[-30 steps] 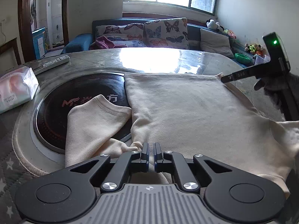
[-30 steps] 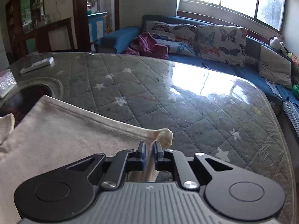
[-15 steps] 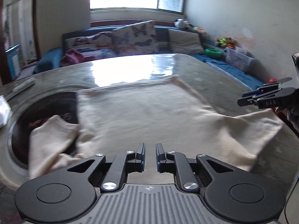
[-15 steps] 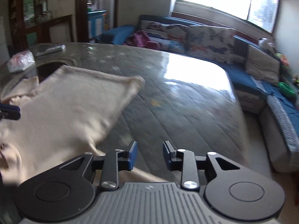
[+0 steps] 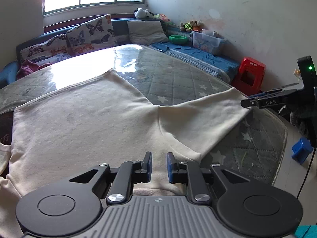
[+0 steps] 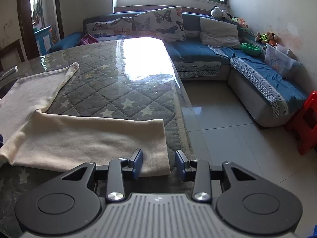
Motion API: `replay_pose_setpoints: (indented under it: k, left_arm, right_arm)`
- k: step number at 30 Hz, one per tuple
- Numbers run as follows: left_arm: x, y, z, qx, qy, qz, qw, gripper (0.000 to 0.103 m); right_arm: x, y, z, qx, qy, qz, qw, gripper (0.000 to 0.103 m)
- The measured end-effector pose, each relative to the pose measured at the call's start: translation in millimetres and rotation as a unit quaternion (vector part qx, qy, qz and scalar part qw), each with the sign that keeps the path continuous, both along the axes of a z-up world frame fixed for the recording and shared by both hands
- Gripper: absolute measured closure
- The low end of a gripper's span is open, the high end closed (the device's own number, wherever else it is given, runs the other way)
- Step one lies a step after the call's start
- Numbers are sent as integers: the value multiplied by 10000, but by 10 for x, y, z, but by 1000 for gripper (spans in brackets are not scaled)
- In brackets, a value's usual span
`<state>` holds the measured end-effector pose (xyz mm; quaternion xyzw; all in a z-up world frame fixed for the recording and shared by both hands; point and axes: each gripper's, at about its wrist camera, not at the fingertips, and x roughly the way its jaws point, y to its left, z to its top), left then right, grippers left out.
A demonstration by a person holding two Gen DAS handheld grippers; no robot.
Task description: Fold clothes
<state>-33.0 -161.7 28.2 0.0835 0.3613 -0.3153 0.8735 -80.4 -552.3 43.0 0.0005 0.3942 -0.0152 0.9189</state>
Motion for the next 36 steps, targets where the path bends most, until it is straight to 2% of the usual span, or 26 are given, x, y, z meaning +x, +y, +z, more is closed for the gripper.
replay_pose_setpoints:
  k: [1, 2, 3, 5, 8, 13, 15, 17, 20, 24, 27, 31, 36]
  left_arm:
    - [-5, -13, -10, 26, 10, -19, 10000, 84]
    - [-6, -21, -19, 49, 23, -30, 10000, 84]
    - [-7, -28, -28, 70, 36, -39, 10000, 84]
    - [-10, -41, -47, 107, 64, -65, 9999, 84]
    - [-38, -61, -62, 162, 45, -122, 9998, 81]
    - [-66, -62, -66, 201, 4, -186, 9996, 76]
    - [-65, -46, -65, 178, 11, -179, 9997, 75]
    - [-74, -35, -65, 165, 4, -195, 9997, 73]
    - [-67, -3, -40, 104, -30, -111, 9999, 73]
    - [-14, 149, 59, -10, -178, 265, 9995, 73]
    - [56, 338, 137, -7, -346, 696, 9970, 73]
    - [219, 704, 210, 158, -580, 1429, 9879, 73]
    - [509, 1208, 217, 537, -782, 2283, 9690, 75]
  right_arm:
    - [-10, -24, 1, 65, -1, 6, 10000, 71]
    - [-2, -28, 4, 116, 4, 24, 9999, 80]
    - [6, -32, 8, 161, 6, 42, 9999, 86]
    - [68, 31, 32, 30, -16, 90, 10000, 94]
    - [148, 103, 64, -476, -158, 175, 9986, 95]
    - [352, 159, 28, -834, -175, 176, 9962, 95]
    - [399, 187, -23, -961, -106, 187, 9951, 94]
    - [392, 219, -27, -1130, -184, 161, 9933, 86]
    - [355, 249, 82, -1045, -373, 173, 9937, 85]
    - [337, 336, 237, -539, -564, 399, 9962, 77]
    - [357, 445, 244, -150, -599, 629, 9961, 61]
    - [414, 596, 156, 47, -535, 827, 9951, 60]
    - [435, 693, 16, 245, -324, 910, 9950, 58]
